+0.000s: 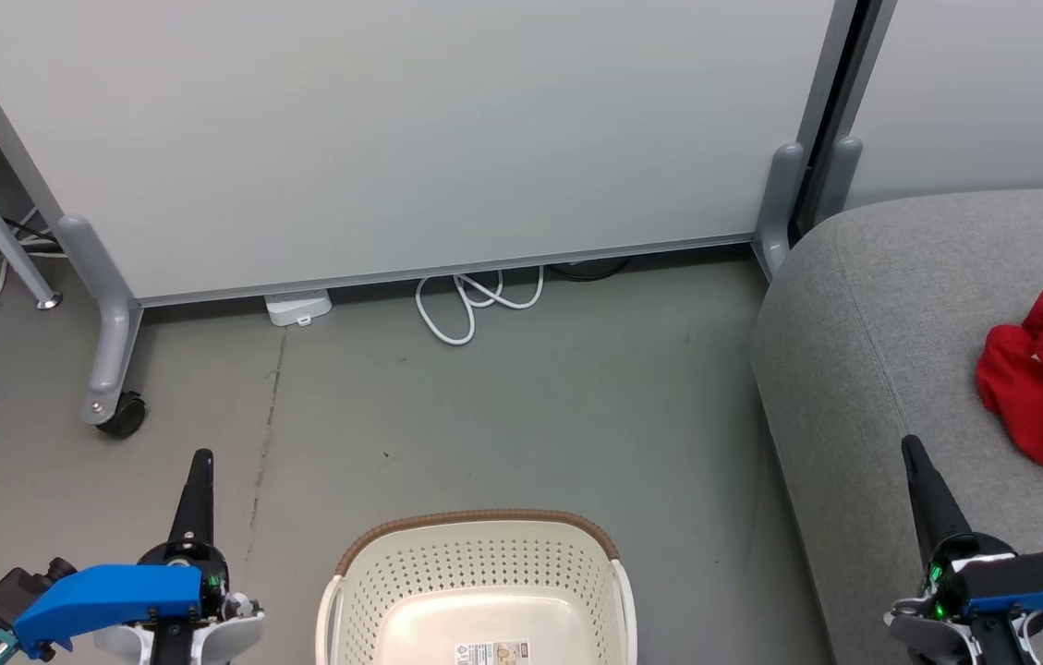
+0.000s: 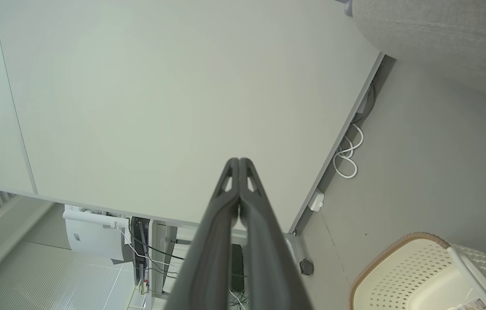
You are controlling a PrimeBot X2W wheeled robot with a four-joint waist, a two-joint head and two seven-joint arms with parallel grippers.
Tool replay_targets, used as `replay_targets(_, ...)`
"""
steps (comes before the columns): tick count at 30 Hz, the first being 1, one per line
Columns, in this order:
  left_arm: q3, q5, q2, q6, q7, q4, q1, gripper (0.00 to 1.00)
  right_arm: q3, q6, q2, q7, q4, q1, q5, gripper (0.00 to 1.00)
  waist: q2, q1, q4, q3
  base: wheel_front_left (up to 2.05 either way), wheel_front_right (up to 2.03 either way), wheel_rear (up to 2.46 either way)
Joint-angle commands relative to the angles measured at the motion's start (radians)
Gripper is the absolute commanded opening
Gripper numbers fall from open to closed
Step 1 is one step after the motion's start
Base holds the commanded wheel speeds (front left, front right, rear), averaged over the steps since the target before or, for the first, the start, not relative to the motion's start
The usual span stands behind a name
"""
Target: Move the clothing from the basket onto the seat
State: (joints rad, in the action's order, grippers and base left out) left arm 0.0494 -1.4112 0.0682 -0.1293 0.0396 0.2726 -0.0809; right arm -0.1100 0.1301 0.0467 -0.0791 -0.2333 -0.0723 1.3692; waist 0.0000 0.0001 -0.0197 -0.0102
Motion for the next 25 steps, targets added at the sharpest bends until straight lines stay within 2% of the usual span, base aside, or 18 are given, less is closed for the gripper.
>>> replay_targets(1,0.007,-0.023,0.001,-0.002,0.007,-0.01,-0.018,0.0,-0.003,0.001,0.005,-0.006,0.003,-0.018,0.027,0.0,0.0,0.0,0.001,0.0,0.0,0.0,0.0)
replay_targets(25,0.046,-0.181,-0.005,-0.002,0.055,-0.027,-0.028,0.0,-0.005,0.001,0.006,-0.032,-0.01,-0.037,0.208,0.0,0.0,-0.0001,0.016,0.006,0.0,0.0,0.0)
